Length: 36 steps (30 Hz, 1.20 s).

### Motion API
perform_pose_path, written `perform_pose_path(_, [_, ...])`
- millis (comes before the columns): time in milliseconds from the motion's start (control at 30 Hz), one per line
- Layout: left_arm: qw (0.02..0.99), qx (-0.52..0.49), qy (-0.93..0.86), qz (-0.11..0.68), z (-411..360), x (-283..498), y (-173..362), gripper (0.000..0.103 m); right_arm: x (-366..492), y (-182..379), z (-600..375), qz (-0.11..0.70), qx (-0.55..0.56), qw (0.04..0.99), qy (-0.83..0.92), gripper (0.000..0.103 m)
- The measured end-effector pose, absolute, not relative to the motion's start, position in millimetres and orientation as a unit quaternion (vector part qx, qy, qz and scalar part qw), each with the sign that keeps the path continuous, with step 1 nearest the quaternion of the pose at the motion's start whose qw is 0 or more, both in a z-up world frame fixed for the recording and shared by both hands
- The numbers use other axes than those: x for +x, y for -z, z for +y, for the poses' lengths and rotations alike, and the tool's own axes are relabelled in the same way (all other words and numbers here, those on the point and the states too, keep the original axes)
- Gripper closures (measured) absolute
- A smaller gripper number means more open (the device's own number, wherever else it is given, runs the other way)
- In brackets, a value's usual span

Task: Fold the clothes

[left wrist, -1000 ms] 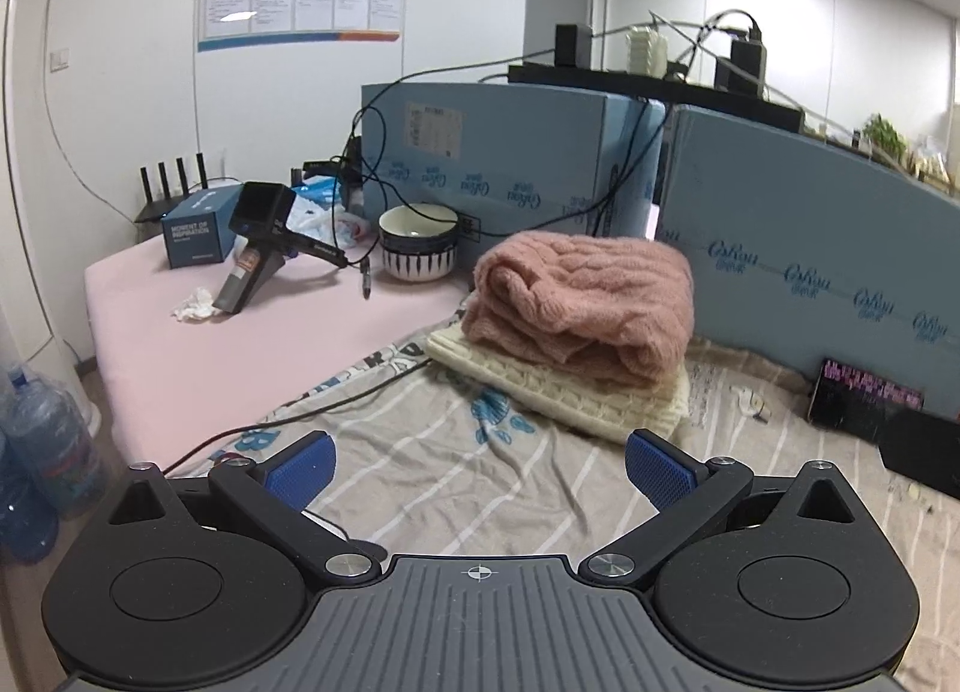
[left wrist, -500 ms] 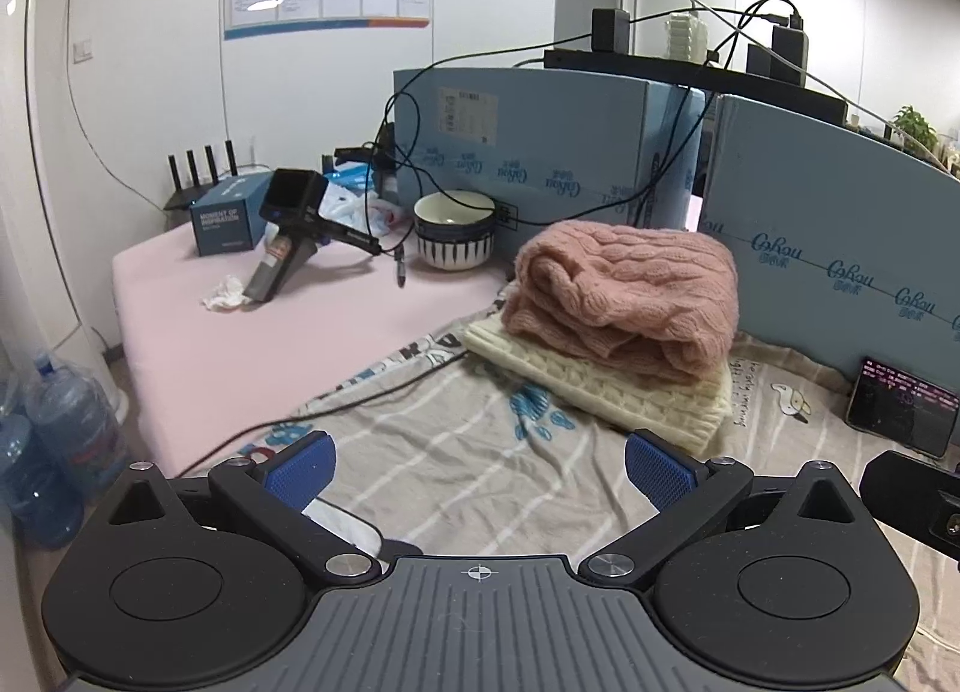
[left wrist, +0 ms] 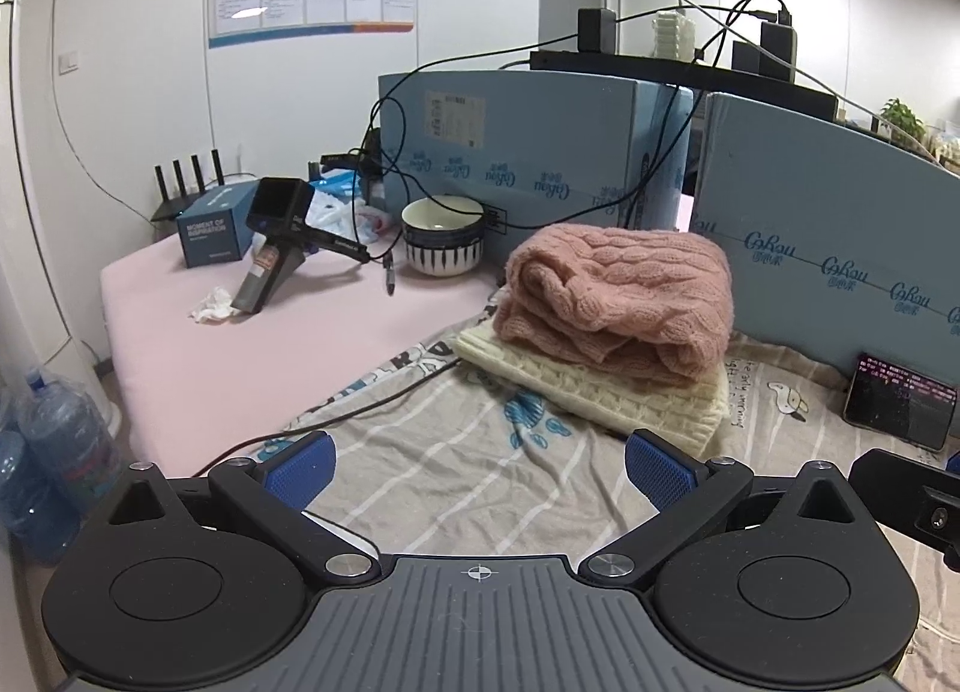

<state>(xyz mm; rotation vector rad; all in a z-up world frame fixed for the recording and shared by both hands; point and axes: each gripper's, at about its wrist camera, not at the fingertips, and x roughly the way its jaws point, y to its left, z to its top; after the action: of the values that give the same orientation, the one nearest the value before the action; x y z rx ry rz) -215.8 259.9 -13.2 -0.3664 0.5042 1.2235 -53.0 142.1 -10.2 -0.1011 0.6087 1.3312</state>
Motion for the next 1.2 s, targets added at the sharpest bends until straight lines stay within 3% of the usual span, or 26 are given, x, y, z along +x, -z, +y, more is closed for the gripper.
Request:
perform_pose_path(600, [0.745, -0.203, -0.597, 0.22, 281, -239, 29, 0.0, -63, 13, 168, 0.269, -0.062, 0.736, -0.618, 0.0])
perform_pose_path(1200, [0.762, -0.162, -0.589, 0.214, 283, -220, 15, 0.0, -59, 10, 169, 0.228, -0.041, 0.761, -0.606, 0.0])
